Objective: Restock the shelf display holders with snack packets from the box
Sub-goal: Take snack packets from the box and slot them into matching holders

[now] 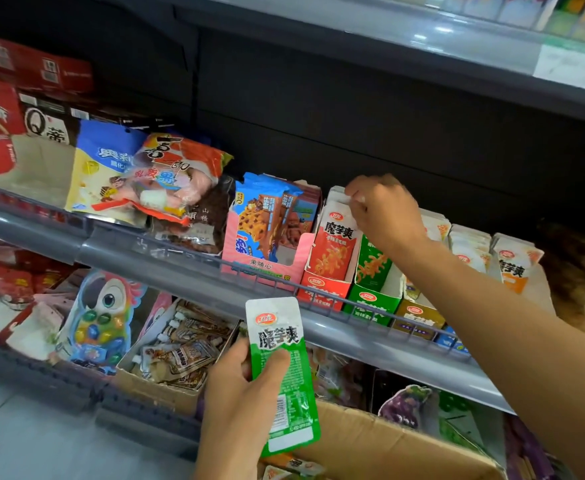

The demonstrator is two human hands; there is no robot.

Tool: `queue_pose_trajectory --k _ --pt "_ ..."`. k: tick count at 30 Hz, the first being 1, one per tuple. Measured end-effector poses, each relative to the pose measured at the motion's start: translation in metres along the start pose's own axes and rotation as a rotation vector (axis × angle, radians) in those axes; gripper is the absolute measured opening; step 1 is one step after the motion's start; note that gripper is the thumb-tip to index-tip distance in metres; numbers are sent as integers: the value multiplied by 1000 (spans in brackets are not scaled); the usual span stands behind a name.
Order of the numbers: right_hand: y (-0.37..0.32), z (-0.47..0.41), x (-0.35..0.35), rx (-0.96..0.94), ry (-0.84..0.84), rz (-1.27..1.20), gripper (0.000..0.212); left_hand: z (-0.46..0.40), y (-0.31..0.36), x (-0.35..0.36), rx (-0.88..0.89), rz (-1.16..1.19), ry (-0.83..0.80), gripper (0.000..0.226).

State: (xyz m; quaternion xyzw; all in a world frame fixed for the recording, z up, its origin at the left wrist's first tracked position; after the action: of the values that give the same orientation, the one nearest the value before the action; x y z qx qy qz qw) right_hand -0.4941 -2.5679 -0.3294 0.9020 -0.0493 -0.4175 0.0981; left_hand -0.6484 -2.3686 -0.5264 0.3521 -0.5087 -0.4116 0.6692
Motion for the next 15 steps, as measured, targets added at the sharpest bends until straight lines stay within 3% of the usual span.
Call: queue_pose_trajectory --k 4,10,12,15 --pt "-17 58 -27 -51 -38 -310 18 2 -2 5 -12 40 -55 19" --pt "-42 193 -24 17 -425 -665 19 10 -9 20 16 127 -141 17" --pt "-38 214 -26 73 -429 -715 27 13 -9 22 85 37 -153 18" --pt "-28 223 -32 258 -463 -876 36 21 2 30 426 -375 -133 19"
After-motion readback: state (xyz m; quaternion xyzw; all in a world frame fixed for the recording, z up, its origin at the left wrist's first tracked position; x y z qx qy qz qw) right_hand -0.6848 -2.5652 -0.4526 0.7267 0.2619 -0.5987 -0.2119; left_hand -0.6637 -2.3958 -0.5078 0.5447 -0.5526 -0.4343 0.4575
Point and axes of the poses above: each hand's wrist, its own z-axis away from the middle knuckle, its own x-axis out of the palm, y = z × x, the point moved 8 cm from there along -z, towards the middle knuckle, and after that the axes turned 10 degrees about z, right-handed, at the moved point
